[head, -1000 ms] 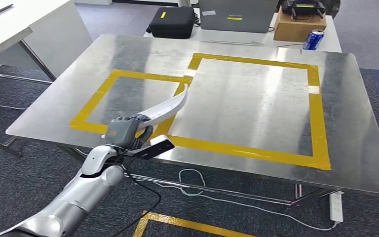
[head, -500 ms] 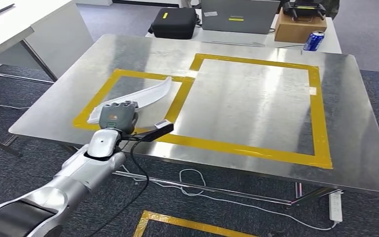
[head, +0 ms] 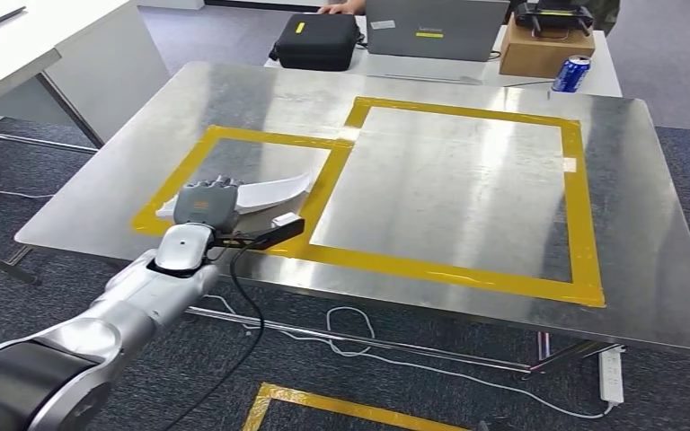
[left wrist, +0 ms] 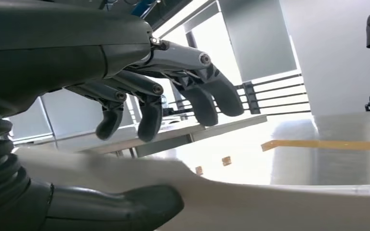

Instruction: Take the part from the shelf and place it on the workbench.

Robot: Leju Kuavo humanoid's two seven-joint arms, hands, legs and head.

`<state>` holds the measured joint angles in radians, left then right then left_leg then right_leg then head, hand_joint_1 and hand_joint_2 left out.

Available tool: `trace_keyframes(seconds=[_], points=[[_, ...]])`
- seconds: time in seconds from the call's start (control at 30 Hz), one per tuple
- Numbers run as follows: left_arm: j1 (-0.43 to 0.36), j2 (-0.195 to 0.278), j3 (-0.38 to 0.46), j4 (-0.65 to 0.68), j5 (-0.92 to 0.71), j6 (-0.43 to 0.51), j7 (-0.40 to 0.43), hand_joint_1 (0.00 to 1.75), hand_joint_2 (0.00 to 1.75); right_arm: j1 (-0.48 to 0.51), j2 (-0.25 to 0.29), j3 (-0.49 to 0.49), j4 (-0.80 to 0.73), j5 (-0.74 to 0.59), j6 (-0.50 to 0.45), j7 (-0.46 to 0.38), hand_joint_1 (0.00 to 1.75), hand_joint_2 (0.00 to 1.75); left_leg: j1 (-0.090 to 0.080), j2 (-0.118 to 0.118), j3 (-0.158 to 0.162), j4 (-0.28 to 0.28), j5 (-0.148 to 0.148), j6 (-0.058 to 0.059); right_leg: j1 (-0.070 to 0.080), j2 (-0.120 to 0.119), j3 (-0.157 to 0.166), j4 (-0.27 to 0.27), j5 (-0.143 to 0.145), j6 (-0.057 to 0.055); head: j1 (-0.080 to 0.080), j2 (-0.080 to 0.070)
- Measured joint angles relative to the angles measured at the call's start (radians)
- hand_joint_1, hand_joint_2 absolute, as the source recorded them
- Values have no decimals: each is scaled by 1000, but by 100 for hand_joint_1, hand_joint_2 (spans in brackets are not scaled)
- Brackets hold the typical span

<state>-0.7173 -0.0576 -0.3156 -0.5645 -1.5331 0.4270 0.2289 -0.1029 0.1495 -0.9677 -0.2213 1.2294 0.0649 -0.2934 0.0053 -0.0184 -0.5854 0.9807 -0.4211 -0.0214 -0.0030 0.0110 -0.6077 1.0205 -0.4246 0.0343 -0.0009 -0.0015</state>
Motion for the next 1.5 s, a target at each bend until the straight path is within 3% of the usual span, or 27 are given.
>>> trace_keyframes(seconds=[0.13,0.2,0.27,0.33,0.37,0.43,0.5,0.57,0.63,0.7,0.73,0.77,0.8,0.83,0.9,0.93,1.0,1.07,1.1,1.13,1.17,1.23,1.3,1.4,1.43,1.47,1.5], points=[[-3,4,24,20,40,48,-48,0,0,4,0,4,0,3,-6,3,0,0,0,0,0,0,0,0,0,0,0,0,0,0,0,0],[-2,5,32,25,52,63,-71,0,0,7,0,7,0,4,-8,4,0,0,0,0,0,0,0,0,0,0,0,0,0,0,0,0],[3,4,43,28,76,85,-100,0,87,10,0,9,1,4,-9,4,0,0,-2,0,-1,2,0,5,-3,0,1,-4,3,4,0,0],[9,1,54,27,101,118,-126,0,175,14,0,9,2,3,-11,3,0,0,-2,1,3,-9,10,19,-5,2,4,-16,11,14,-1,0],[13,-1,60,25,116,137,-142,0,175,15,0,9,3,2,-12,1,0,0,1,5,10,-24,21,27,-4,3,3,-18,10,19,-1,0],[27,-5,73,13,159,175,-185,0,175,17,0,9,4,-1,-16,-2,0,0,10,15,21,-55,39,32,0,3,-20,28,-29,26,1,0],[61,-6,89,-18,217,206,-239,0,175,21,-1,9,5,-5,-21,-5,0,0,14,26,22,-61,44,30,-7,-1,-70,150,-95,34,4,0],[102,-6,101,-53,260,221,-275,0,175,27,-1,9,6,-8,-25,-5,0,0,17,34,20,-60,44,27,-15,-2,-109,247,-134,44,4,0],[135,-6,110,-81,278,223,-289,0,175,34,-1,9,6,-9,-28,-5,0,0,26,37,14,-55,45,16,-23,-4,-95,230,-114,56,4,0],[161,-6,119,-111,299,225,-304,0,175,37,-1,9,6,-11,-29,-5,0,0,40,37,1,-36,42,-5,-37,-9,-26,106,-61,79,5,0],[175,-3,124,-133,322,226,-319,0,131,36,3,9,8,-13,-29,-6,0,0,44,36,-8,-22,39,-17,-42,-6,5,50,-43,86,9,0],[195,0,131,-165,356,228,-342,0,87,35,5,9,9,-17,-30,-6,0,0,44,35,-16,-9,36,-27,-46,-2,23,17,-34,83,11,0],[223,5,138,-205,400,229,-370,0,44,35,7,8,11,-23,-30,-6,0,0,42,34,-21,-2,36,-35,-48,4,27,10,-35,74,10,0],[260,10,145,-251,450,229,-400,0,0,36,8,7,12,-30,-31,-7,0,0,40,34,-23,0,39,-39,-47,11,22,21,-34,58,8,0],[355,20,162,-356,548,231,-456,0,0,40,7,3,12,-45,-32,-9,0,0,42,36,-23,0,39,-44,-43,15,11,31,-29,34,-3,0],[408,25,174,-411,592,232,-481,0,0,43,7,-1,12,-51,-33,-11,0,0,43,35,-30,14,20,-45,-41,18,4,32,-24,23,-6,0],[512,35,207,-515,671,238,-525,0,0,48,8,-9,12,-60,-33,-16,0,0,40,31,-72,113,-63,-42,-37,21,-14,31,-11,3,-15,0],[595,41,250,-585,759,240,-572,0,0,53,9,-14,12,-66,-33,-21,0,0,31,25,-125,258,-151,-33,-29,21,-37,31,4,-6,-21,0],[630,42,275,-607,808,239,-597,0,0,55,9,-17,12,-67,-34,-23,0,0,26,23,-134,300,-172,-28,-25,21,-48,31,11,-8,-22,0],[662,42,301,-625,853,237,-619,0,0,56,10,-19,12,-66,-35,-25,0,0,22,22,-121,304,-175,-20,-22,19,-59,31,20,-8,-23,0],[688,42,327,-639,888,236,-637,0,0,56,10,-22,12,-65,-37,-25,0,0,18,23,-89,270,-164,-12,-19,16,-69,31,29,-9,-23,0],[717,41,376,-657,941,231,-667,0,0,57,13,-25,12,-61,-43,-26,0,0,8,41,16,127,-133,1,-14,5,-87,32,46,-5,-24,0],[725,33,443,-652,1035,207,-721,0,0,58,16,-27,12,-56,-49,-26,0,0,1,56,81,26,-113,4,-11,-8,-92,28,63,3,-22,0],[724,19,633,-555,1213,143,-833,0,0,62,19,-29,12,-47,-55,-24,0,0,-3,44,79,9,-84,13,-13,-25,-85,8,88,21,-20,0],[723,17,712,-502,1252,123,-863,0,0,65,20,-30,12,-46,-56,-23,0,0,-3,41,72,7,-72,20,-13,-25,-89,11,75,26,-20,0],[722,15,788,-451,1277,107,-886,0,0,68,20,-32,12,-45,-57,-22,0,0,-1,39,62,4,-59,26,-12,-23,-98,34,42,29,-20,0],[722,14,852,-407,1290,97,-901,0,0,71,20,-34,12,-44,-58,-21,0,0,0,35,49,3,-46,31,-12,-21,-111,80,-10,31,-18,0]])
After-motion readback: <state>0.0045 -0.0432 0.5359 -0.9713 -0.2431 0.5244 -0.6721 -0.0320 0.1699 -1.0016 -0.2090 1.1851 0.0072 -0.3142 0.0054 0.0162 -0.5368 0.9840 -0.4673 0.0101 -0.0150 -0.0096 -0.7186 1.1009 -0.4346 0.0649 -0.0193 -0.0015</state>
